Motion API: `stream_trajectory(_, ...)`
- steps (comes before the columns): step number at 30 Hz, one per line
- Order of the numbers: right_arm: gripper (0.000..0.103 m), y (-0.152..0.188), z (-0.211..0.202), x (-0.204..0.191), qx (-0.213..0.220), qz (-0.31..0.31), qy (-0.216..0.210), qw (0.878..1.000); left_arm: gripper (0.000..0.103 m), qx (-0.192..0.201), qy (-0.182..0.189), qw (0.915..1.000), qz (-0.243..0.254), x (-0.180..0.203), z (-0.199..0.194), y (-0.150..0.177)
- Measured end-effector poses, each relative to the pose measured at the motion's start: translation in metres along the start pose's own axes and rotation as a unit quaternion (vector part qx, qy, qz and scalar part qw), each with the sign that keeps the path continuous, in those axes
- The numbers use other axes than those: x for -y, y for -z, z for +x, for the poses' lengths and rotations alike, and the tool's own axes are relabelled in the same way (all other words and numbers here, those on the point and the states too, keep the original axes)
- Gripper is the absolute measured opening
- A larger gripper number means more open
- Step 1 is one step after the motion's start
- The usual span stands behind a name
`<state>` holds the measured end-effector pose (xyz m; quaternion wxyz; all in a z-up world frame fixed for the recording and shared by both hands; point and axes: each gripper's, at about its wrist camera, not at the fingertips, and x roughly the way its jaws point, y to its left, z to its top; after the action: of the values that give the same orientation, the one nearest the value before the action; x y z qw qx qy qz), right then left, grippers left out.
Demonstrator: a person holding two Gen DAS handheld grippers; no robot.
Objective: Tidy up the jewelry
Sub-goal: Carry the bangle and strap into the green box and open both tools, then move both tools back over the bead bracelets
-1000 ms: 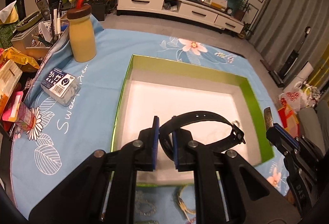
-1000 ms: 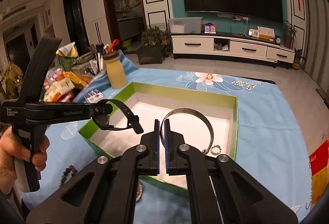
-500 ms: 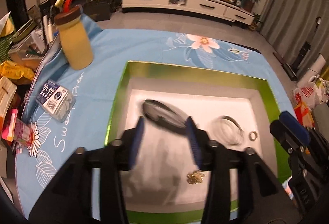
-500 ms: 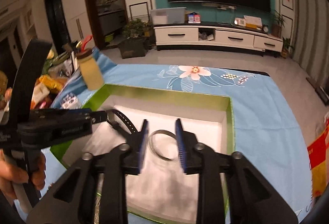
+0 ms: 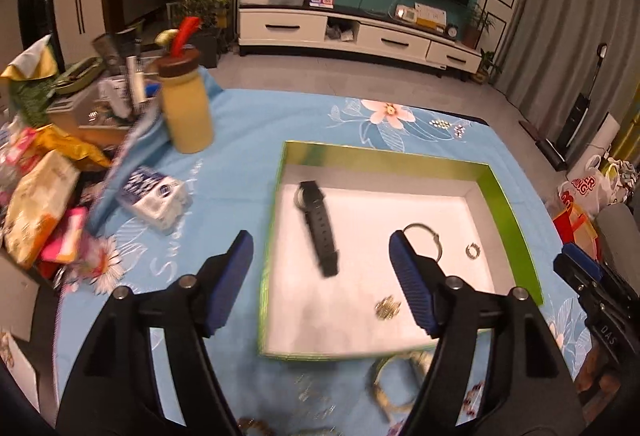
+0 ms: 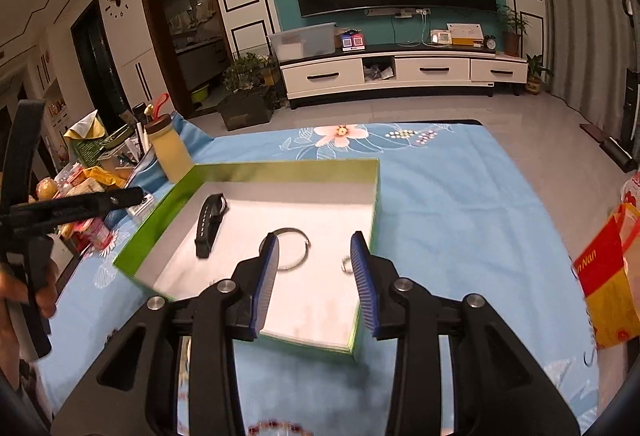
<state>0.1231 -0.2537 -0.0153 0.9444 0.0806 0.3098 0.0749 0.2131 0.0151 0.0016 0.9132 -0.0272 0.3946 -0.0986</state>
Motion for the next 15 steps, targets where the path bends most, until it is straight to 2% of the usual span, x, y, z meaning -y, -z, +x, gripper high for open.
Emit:
stream_trajectory(7,0.038,0.026,-0.022,0.007,-0.012,0.016,-0.003,1.000,0.073,0.001,-0.030,0.9995,-0.010,-0.030,-0.033,0.036)
stream_trajectory(15,0.038,0.055,-0.036,0.003,-0.034,0.020,-0.005,0.999,0.074,-0.029,-0.044,0.9976,-0.045,-0.067,-0.051,0.087)
